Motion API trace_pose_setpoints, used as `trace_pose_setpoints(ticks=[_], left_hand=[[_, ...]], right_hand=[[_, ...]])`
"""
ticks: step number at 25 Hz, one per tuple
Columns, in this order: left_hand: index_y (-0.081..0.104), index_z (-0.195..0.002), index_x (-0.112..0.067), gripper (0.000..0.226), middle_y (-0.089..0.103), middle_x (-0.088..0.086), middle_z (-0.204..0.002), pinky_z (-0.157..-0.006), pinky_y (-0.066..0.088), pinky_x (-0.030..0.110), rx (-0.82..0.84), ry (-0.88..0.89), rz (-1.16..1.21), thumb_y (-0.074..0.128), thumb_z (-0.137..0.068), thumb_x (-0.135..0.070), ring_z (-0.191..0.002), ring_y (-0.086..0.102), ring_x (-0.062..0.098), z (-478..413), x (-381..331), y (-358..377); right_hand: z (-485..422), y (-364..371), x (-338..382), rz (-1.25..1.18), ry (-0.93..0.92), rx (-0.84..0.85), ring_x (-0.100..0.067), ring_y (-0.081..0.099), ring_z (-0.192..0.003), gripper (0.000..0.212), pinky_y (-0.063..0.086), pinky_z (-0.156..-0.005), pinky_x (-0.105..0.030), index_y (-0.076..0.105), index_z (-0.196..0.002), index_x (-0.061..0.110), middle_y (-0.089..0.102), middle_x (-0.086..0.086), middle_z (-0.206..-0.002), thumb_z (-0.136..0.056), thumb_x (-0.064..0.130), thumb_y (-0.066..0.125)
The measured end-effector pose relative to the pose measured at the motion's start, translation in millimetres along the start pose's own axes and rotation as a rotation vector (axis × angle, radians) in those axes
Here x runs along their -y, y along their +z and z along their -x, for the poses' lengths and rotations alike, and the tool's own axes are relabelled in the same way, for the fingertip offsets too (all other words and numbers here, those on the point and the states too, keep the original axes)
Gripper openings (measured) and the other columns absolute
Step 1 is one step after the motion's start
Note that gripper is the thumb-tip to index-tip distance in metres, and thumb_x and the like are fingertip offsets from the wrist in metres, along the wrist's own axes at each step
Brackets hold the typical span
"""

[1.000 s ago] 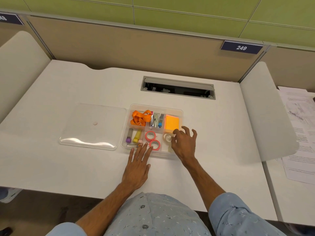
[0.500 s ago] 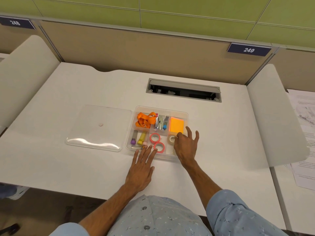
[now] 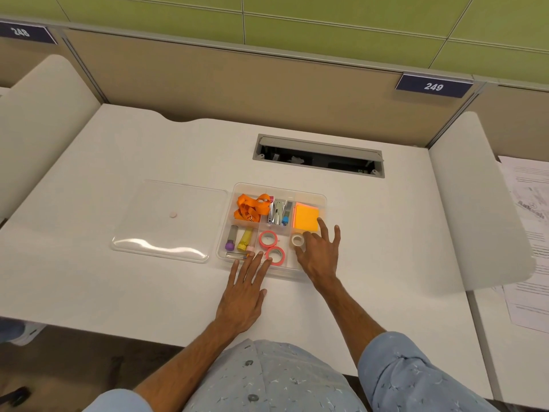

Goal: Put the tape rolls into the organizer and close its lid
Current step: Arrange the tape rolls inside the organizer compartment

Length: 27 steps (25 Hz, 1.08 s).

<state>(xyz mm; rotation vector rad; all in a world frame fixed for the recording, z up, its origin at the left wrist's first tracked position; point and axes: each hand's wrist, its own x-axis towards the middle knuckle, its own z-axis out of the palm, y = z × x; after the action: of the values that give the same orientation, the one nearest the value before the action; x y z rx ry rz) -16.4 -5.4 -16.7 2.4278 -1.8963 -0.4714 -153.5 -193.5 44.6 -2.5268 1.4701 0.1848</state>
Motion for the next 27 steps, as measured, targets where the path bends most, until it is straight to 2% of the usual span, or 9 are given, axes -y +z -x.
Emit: trace_pose_setpoints(ticks=[8,10,12,15,17,19,22,24,27], left_hand=[[-0.003,-0.168,-0.029,0.072,-0.003,0.005,-0.179,-0.135,0.006,0.058,-0.03,0.006,0.028,0.035,-0.11,-0.048,-0.166,-0.005,0.027,0.8,0.9,-1.4],[0.0,-0.168,-0.027,0.072,-0.001,0.005,-0.179,-0.135,0.007,0.059,-0.043,0.004,0.03,0.038,-0.11,-0.047,-0.166,-0.004,0.027,0.7,1.0,-2.0],[-0.001,-0.169,-0.027,0.073,-0.002,0.005,-0.18,-0.135,0.006,0.058,-0.041,0.011,0.033,0.038,-0.11,-0.046,-0.166,-0.005,0.027,0.7,-0.7,-1.5],[-0.002,-0.169,-0.026,0.074,-0.003,0.006,-0.18,-0.136,0.005,0.058,-0.051,0.008,0.027,0.04,-0.11,-0.044,-0.167,-0.006,0.027,1.9,-2.8,-1.4],[0.0,-0.169,-0.025,0.075,-0.003,0.007,-0.18,-0.136,0.005,0.058,-0.062,0.013,0.028,0.042,-0.11,-0.042,-0.167,-0.005,0.027,2.1,-4.5,-1.5],[0.001,-0.169,-0.024,0.075,-0.002,0.007,-0.18,-0.136,0.006,0.058,-0.062,0.009,0.038,0.044,-0.109,-0.041,-0.167,-0.004,0.028,2.5,-5.8,-2.3],[0.002,-0.169,-0.025,0.076,-0.002,0.008,-0.18,-0.135,0.005,0.059,-0.06,0.009,0.038,0.044,-0.109,-0.041,-0.167,-0.004,0.028,2.0,-7.0,-3.1],[0.001,-0.169,-0.025,0.076,-0.003,0.008,-0.18,-0.136,0.004,0.058,-0.052,0.013,0.036,0.043,-0.109,-0.042,-0.167,-0.005,0.028,1.9,-6.1,-4.1],[0.002,-0.169,-0.025,0.076,-0.003,0.008,-0.179,-0.136,0.002,0.058,-0.047,0.017,0.034,0.043,-0.109,-0.044,-0.167,-0.004,0.029,2.9,-6.8,-3.6]], right_hand=[[2.9,-1.7,0.7,-0.036,-0.001,0.0,-0.018,0.011,-0.168,0.05,-0.002,-0.136,-0.057,0.063,-0.14,0.026,0.055,0.004,-0.161,-0.108,0.058,0.041],[4.2,-2.7,-4.8,-0.101,-0.009,-0.053,-0.018,0.015,-0.167,0.041,0.002,-0.137,-0.053,0.064,-0.14,0.025,0.058,0.004,-0.158,-0.109,0.047,0.047],[9.4,-3.0,-15.3,-0.172,-0.023,-0.128,-0.02,0.025,-0.164,0.034,0.011,-0.137,-0.051,0.066,-0.138,0.023,0.065,0.002,-0.152,-0.107,0.028,0.056],[21.8,-1.0,-33.0,-0.229,0.003,-0.256,-0.025,0.042,-0.156,0.036,0.026,-0.13,-0.051,0.076,-0.125,0.019,0.077,-0.002,-0.131,-0.097,0.004,0.059],[31.2,1.7,-42.2,-0.225,0.005,-0.273,-0.026,0.046,-0.153,0.036,0.029,-0.127,-0.051,0.079,-0.117,0.019,0.079,-0.001,-0.124,-0.093,0.0,0.059],[40.1,7.7,-44.6,-0.178,-0.078,-0.214,-0.023,0.043,-0.155,0.033,0.025,-0.129,-0.052,0.079,-0.117,0.023,0.078,0.005,-0.127,-0.096,0.009,0.056],[50.7,15.9,-38.0,-0.04,-0.167,-0.086,-0.014,0.029,-0.162,0.038,0.01,-0.136,-0.053,0.076,-0.124,0.03,0.071,0.013,-0.14,-0.105,0.035,0.044],[53.1,18.6,-30.7,0.003,-0.147,-0.023,-0.013,0.024,-0.164,0.047,0.003,-0.136,-0.056,0.075,-0.128,0.03,0.066,0.012,-0.146,-0.108,0.048,0.035],[53.7,19.8,-21.0,0.028,-0.134,0.032,-0.015,0.022,-0.165,0.054,0.001,-0.135,-0.059,0.072,-0.132,0.03,0.063,0.007,-0.151,-0.11,0.052,0.028]])
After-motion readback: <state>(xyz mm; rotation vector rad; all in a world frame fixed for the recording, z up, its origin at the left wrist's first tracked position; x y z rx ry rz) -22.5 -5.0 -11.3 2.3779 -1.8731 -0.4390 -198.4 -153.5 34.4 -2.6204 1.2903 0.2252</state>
